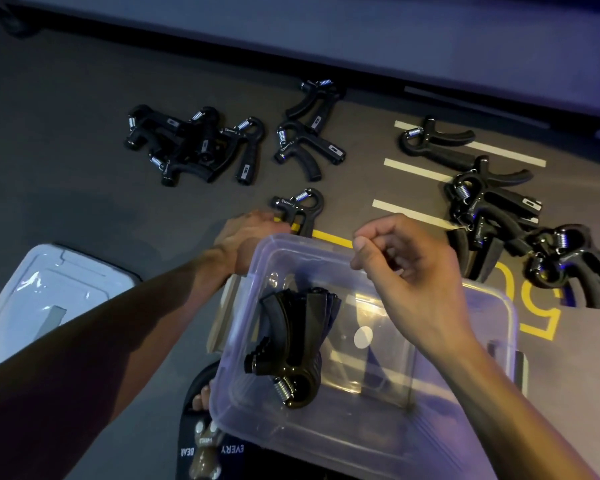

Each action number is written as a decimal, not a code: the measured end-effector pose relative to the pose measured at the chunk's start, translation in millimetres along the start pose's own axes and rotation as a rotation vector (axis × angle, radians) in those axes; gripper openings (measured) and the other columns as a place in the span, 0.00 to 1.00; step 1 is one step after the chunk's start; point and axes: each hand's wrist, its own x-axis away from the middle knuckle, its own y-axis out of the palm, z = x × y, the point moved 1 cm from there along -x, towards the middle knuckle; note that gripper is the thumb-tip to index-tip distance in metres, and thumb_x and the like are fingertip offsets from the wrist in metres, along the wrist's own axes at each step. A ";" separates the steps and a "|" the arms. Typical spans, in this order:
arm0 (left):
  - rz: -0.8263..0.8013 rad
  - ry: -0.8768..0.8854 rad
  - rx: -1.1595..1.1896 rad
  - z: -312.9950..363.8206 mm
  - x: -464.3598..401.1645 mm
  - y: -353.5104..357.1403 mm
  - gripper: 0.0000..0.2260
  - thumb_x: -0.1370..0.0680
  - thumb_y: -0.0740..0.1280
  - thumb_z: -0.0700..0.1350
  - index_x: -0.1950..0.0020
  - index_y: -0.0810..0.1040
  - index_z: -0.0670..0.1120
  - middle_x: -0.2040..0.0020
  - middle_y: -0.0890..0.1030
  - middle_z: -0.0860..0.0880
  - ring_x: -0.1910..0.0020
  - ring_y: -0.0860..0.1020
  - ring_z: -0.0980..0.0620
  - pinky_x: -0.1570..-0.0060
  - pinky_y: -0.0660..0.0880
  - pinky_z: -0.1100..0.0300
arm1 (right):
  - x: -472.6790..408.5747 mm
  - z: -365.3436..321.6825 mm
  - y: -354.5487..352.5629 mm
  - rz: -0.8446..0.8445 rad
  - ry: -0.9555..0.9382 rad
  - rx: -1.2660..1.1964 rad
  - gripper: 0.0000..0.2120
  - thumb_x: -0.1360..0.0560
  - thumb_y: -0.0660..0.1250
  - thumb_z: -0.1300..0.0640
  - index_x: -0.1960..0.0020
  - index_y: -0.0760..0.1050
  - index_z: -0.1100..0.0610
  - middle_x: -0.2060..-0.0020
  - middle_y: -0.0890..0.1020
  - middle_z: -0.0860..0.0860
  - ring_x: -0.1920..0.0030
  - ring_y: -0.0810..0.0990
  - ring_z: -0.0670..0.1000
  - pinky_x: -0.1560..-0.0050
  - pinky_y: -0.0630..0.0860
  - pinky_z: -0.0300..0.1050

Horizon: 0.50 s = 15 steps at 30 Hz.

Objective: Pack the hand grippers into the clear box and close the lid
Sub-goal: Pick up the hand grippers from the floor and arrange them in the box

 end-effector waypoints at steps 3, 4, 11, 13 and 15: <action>0.150 -0.097 0.064 -11.7 9.1 3.4 0.16 0.31 0.61 0.61 0.48 0.71 0.56 0.52 0.81 0.51 0.53 0.79 0.43 0.55 0.73 0.54 | 8.4 -4.8 1.2 0.004 -0.003 -0.018 0.04 0.22 0.70 0.58 0.55 0.79 0.51 0.67 0.83 0.52 0.65 0.79 0.55 0.63 0.75 0.50; 0.216 -0.123 0.131 -13.1 11.9 -0.9 0.14 0.29 0.64 0.60 0.46 0.70 0.57 0.54 0.81 0.51 0.55 0.79 0.42 0.56 0.73 0.54 | 11.4 -6.8 1.5 0.006 -0.005 -0.025 0.04 0.22 0.70 0.58 0.55 0.79 0.51 0.67 0.82 0.53 0.65 0.79 0.56 0.63 0.76 0.52; 0.756 -0.082 0.373 4.9 61.8 -75.7 0.08 0.20 0.67 0.51 0.43 0.80 0.51 0.65 0.76 0.58 0.65 0.74 0.56 0.53 0.78 0.54 | 31.5 -17.6 10.8 0.015 -0.014 -0.023 0.03 0.22 0.70 0.55 0.53 0.78 0.48 0.64 0.82 0.50 0.64 0.79 0.55 0.64 0.75 0.54; 0.825 -0.038 0.301 22.6 89.0 -91.4 0.09 0.18 0.65 0.49 0.42 0.81 0.48 0.62 0.78 0.57 0.63 0.74 0.58 0.54 0.75 0.57 | 36.5 -22.4 11.5 0.026 -0.028 -0.004 0.02 0.22 0.70 0.54 0.52 0.78 0.48 0.65 0.81 0.45 0.67 0.77 0.49 0.67 0.73 0.47; 0.913 -0.008 0.274 42.4 114.8 -102.0 0.10 0.16 0.63 0.49 0.44 0.82 0.47 0.59 0.79 0.55 0.62 0.73 0.58 0.57 0.70 0.60 | 40.9 -29.2 11.9 0.037 -0.052 0.001 0.04 0.23 0.71 0.54 0.49 0.78 0.47 0.60 0.81 0.42 0.64 0.78 0.47 0.64 0.73 0.43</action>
